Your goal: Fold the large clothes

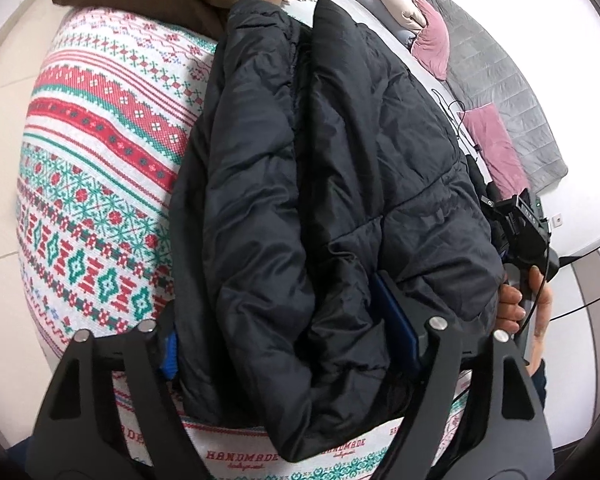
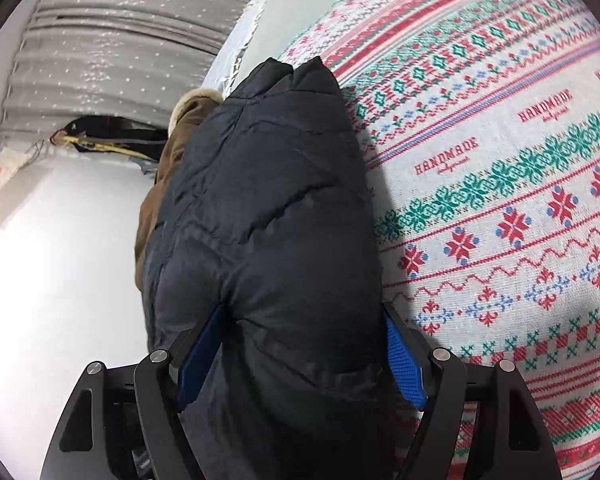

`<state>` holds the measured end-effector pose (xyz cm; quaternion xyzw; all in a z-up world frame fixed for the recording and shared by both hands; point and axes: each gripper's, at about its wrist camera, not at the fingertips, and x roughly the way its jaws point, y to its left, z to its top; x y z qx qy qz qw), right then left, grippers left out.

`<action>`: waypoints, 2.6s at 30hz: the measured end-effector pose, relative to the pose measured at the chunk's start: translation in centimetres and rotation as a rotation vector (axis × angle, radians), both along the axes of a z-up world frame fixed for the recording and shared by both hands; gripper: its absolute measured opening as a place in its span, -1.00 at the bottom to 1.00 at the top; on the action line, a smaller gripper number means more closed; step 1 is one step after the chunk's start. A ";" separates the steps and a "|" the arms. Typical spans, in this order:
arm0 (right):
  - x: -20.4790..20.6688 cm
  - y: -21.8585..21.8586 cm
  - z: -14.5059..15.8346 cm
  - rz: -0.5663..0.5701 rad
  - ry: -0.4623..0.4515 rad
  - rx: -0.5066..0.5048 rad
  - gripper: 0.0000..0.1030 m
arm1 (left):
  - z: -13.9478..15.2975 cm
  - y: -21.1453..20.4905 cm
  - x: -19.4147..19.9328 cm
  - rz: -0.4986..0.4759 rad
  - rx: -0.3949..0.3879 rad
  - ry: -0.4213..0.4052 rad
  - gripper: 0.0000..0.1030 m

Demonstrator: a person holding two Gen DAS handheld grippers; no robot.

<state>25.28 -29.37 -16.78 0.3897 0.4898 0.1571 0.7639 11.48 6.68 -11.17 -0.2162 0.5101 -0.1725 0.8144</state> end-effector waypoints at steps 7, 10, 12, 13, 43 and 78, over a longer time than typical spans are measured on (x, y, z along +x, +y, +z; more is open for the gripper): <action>-0.5 0.3 0.5 0.005 -0.026 -0.063 0.15 | 1.4 -2.6 -0.9 -0.006 0.105 -0.046 0.39; -0.2 0.7 0.3 -0.001 -0.025 -0.061 0.15 | 1.1 -3.0 -0.7 -0.001 0.095 -0.036 0.39; -0.2 0.8 0.1 -0.005 -0.024 -0.054 0.15 | 1.0 -2.7 -0.5 -0.001 0.089 -0.032 0.40; -0.3 0.7 0.0 -0.004 -0.025 -0.055 0.15 | 0.8 -2.5 -0.3 -0.002 0.089 -0.032 0.41; -0.2 0.6 -0.2 0.008 -0.012 -0.042 0.24 | -1.1 1.0 0.9 -0.016 0.005 0.014 0.46; -3.5 5.8 5.3 0.032 -0.246 -0.417 -0.44 | 1.2 2.1 -0.7 0.002 0.120 -0.054 -0.38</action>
